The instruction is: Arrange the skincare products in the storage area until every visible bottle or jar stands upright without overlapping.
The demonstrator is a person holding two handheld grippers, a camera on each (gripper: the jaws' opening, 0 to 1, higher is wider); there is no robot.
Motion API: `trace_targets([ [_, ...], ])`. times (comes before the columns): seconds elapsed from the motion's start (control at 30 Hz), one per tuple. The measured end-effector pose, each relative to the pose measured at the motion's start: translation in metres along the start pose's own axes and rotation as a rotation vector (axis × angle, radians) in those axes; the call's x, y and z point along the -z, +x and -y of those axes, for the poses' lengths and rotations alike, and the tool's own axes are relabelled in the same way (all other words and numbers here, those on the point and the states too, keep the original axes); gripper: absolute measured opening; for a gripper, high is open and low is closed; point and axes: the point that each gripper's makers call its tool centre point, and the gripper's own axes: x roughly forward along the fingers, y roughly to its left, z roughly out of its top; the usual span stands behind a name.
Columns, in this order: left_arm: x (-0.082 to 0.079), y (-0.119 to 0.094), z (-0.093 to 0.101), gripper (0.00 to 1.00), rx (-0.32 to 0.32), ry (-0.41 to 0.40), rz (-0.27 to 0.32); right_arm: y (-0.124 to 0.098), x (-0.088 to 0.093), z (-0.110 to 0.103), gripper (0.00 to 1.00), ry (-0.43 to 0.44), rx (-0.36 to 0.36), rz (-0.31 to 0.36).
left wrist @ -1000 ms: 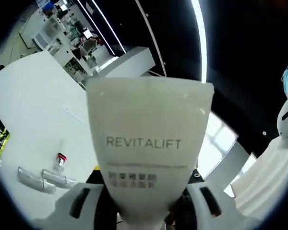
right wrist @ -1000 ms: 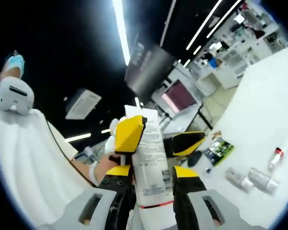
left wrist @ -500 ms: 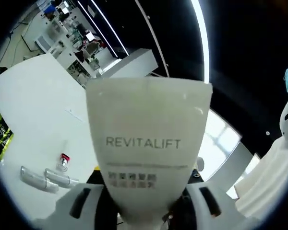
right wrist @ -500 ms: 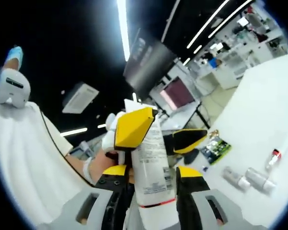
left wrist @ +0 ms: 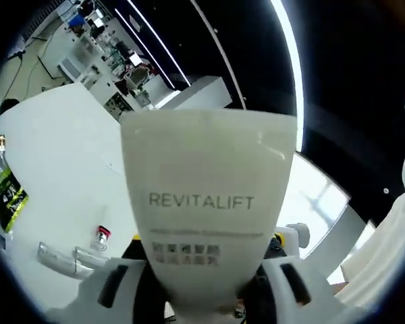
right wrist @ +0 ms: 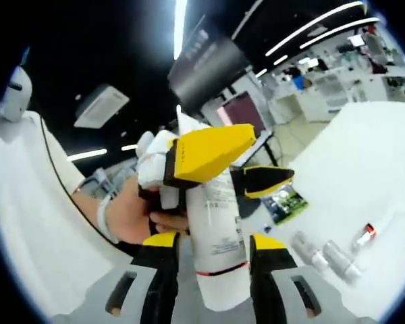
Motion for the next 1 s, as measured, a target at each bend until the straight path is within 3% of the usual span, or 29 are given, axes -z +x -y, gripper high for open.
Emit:
trace_targets([
  [0.13, -0.003, 0.001, -0.002, 0.35, -0.017, 0.019, 0.013, 0.005, -0.002, 0.005, 0.40, -0.012, 0.037, -0.020],
  [0.2, -0.005, 0.000, -0.004, 0.35, -0.022, 0.012, 0.020, 0.005, 0.001, 0.013, 0.33, -0.058, 0.088, -0.051],
  [0.4, -0.003, -0.003, -0.004, 0.36, -0.020, 0.003, 0.018, 0.005, 0.004, 0.009, 0.31, -0.064, 0.089, -0.087],
  [0.47, 0.000, -0.003, -0.002, 0.36, -0.009, -0.005, 0.004, 0.003, 0.006, 0.011, 0.26, -0.067, 0.095, -0.108],
  [0.7, 0.005, -0.003, 0.006, 0.37, 0.027, -0.006, -0.021, -0.005, 0.008, 0.006, 0.24, -0.065, 0.040, -0.124],
  [0.8, 0.010, -0.002, 0.010, 0.39, 0.070, -0.018, -0.060, -0.010, 0.007, 0.004, 0.24, -0.043, 0.014, -0.133],
  [1.0, 0.022, -0.004, 0.024, 0.40, 0.170, -0.013, -0.149, -0.018, 0.011, 0.000, 0.23, -0.077, -0.030, -0.171],
])
